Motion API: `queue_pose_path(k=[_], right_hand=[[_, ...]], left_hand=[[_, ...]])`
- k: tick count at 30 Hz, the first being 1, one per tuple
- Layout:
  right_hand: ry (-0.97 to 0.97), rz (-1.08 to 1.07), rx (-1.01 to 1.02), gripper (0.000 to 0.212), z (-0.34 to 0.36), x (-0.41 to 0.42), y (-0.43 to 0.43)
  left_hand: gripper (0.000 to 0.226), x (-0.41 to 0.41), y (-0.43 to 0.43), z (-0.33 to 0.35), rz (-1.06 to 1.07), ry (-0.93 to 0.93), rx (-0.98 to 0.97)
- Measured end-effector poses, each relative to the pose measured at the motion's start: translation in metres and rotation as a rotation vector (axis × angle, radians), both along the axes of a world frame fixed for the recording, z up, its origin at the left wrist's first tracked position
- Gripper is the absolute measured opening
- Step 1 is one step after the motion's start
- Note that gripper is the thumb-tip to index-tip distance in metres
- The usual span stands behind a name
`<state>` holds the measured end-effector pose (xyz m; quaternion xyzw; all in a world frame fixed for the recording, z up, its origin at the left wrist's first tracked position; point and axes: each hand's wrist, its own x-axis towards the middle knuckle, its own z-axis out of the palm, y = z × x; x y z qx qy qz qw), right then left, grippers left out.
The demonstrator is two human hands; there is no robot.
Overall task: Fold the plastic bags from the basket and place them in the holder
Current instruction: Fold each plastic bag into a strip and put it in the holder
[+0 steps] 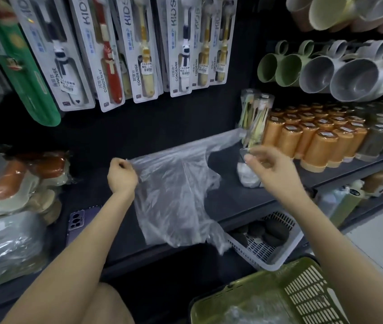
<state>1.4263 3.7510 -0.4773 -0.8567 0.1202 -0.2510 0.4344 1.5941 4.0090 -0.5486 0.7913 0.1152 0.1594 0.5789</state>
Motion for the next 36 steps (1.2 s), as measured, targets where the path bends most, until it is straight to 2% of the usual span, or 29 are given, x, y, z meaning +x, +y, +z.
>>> queue_pose_path(k=[1,3,5,6,8,9,11,15,17,19,23,26,28,32,36], right_hand=[[0.063,0.089,0.017,0.022,-0.011,-0.005,0.009],[0.264,0.236,-0.003,0.047,-0.039,-0.015,0.024],[0.450,0.304,-0.134,0.061,-0.069,-0.017,0.032],[0.478,0.316,-0.226,0.056,-0.085,-0.015,0.034],[0.417,0.276,-0.346,0.033,-0.107,-0.010,0.039],[0.372,0.223,-0.346,0.027,-0.111,-0.008,0.043],[0.305,0.123,-0.278,0.026,-0.114,-0.004,0.049],[0.285,0.032,-0.200,0.029,-0.116,-0.002,0.055],[0.281,0.028,-0.173,0.027,-0.116,-0.003,0.057],[0.295,0.027,-0.082,0.026,-0.114,-0.003,0.056],[0.318,0.070,0.075,0.026,-0.114,-0.005,0.050],[0.321,0.098,0.116,0.025,-0.116,-0.008,0.046],[0.306,0.127,0.226,0.020,-0.113,-0.010,0.044],[0.292,0.202,0.578,0.023,-0.098,-0.018,0.027],[0.319,0.229,0.765,0.010,-0.083,-0.025,0.003]], left_hand=[[0.017,0.008,-0.001,-0.002,0.017,0.071,0.010],[0.027,0.018,-0.003,-0.001,-0.017,0.251,-0.034],[0.026,0.023,-0.001,0.004,-0.119,0.402,-0.332],[0.022,0.022,0.002,0.007,-0.194,0.479,-0.560],[0.053,0.015,0.015,0.010,-0.281,0.611,-0.884],[0.067,0.014,0.021,0.008,-0.297,0.645,-0.940],[0.073,0.001,0.030,0.006,-0.346,0.681,-0.900],[0.038,-0.048,0.035,-0.006,-0.397,0.675,-0.499],[0.031,-0.066,0.034,-0.013,-0.428,0.627,-0.351],[0.029,-0.076,0.030,-0.016,-0.430,0.572,-0.282],[0.025,-0.080,0.015,-0.014,-0.415,0.440,-0.240],[0.024,-0.082,0.007,-0.014,-0.413,0.407,-0.242],[0.023,-0.081,0.007,-0.013,-0.396,0.413,-0.299],[0.009,-0.074,0.022,-0.003,-0.370,0.471,-0.491],[0.014,-0.066,0.042,-0.002,-0.351,0.501,-0.593]])
